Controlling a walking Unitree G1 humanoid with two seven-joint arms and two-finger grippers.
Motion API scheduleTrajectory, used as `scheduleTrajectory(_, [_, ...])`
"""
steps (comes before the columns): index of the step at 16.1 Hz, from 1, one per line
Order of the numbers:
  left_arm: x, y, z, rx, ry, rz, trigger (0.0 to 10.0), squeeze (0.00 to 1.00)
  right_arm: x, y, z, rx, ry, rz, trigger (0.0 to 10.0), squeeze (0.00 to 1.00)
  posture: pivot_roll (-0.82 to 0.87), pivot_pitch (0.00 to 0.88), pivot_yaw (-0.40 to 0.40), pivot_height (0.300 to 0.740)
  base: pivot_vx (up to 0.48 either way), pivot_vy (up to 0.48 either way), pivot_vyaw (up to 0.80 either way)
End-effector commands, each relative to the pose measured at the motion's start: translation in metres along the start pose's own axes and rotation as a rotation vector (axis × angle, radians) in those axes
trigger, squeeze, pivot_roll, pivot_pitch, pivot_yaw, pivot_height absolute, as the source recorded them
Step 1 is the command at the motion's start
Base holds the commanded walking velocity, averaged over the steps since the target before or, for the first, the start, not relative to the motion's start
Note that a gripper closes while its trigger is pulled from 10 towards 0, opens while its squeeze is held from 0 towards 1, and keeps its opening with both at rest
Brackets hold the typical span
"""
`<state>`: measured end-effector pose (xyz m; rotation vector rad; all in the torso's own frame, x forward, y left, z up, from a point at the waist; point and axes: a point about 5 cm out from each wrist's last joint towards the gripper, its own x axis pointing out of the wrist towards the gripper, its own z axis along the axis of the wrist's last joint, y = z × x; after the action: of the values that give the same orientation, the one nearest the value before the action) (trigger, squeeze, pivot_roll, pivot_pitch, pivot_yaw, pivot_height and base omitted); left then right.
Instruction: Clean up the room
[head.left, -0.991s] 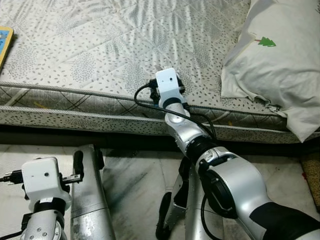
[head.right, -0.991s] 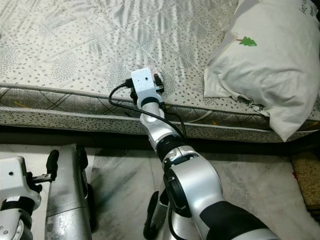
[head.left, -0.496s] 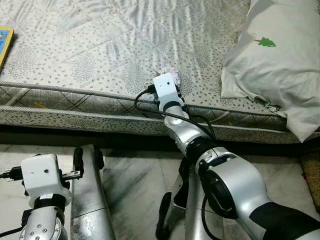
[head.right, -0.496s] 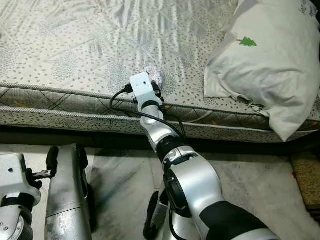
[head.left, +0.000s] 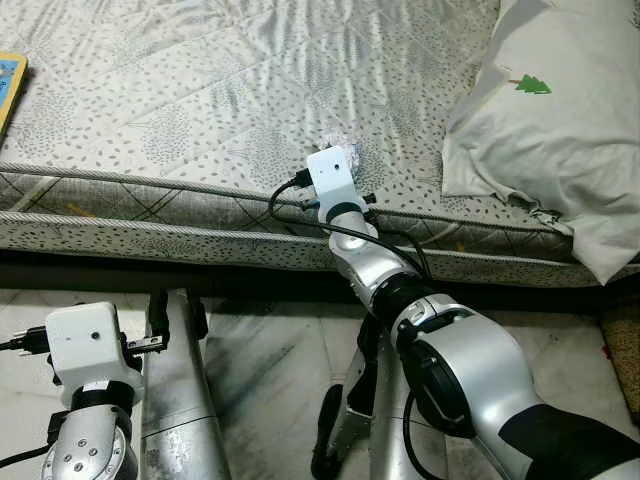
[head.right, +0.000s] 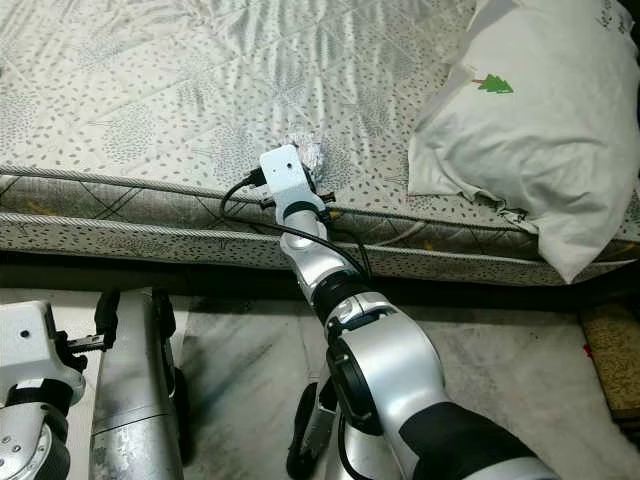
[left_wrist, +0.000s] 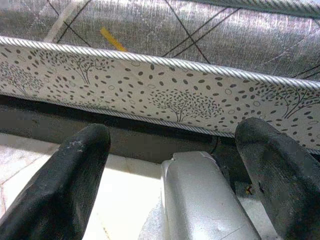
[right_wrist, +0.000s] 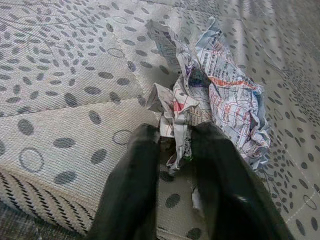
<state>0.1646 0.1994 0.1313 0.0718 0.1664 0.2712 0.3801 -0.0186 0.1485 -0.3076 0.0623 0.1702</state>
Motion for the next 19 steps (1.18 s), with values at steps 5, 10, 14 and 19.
scheduleTrajectory(5, [0.002,-0.001,-0.005,-0.002,0.018,0.006,10.0,0.00,-0.002,0.008,-0.001,0.022,0.019,0.015,0.0,0.00,0.31,0.256,-0.240,0.483,0.000,0.000,0.00])
scheduleTrajectory(10, [0.017,-0.004,-0.003,-0.009,-0.011,-0.009,10.0,0.00,0.003,-0.007,0.004,0.058,-0.012,0.010,0.0,0.00,0.29,0.202,-0.229,0.483,0.000,0.000,0.00])
scheduleTrajectory(14, [0.045,-0.013,0.002,-0.002,-0.051,-0.082,10.0,0.00,0.003,-0.040,-0.012,0.143,-0.026,0.018,0.0,0.00,0.21,0.128,-0.160,0.483,0.000,0.000,0.00])
scheduleTrajectory(19, [0.079,-0.037,0.014,-0.002,-0.114,-0.207,10.0,0.00,-0.019,-0.089,-0.067,0.240,-0.006,0.037,0.0,0.00,0.09,0.037,-0.069,0.483,0.000,0.000,0.00])
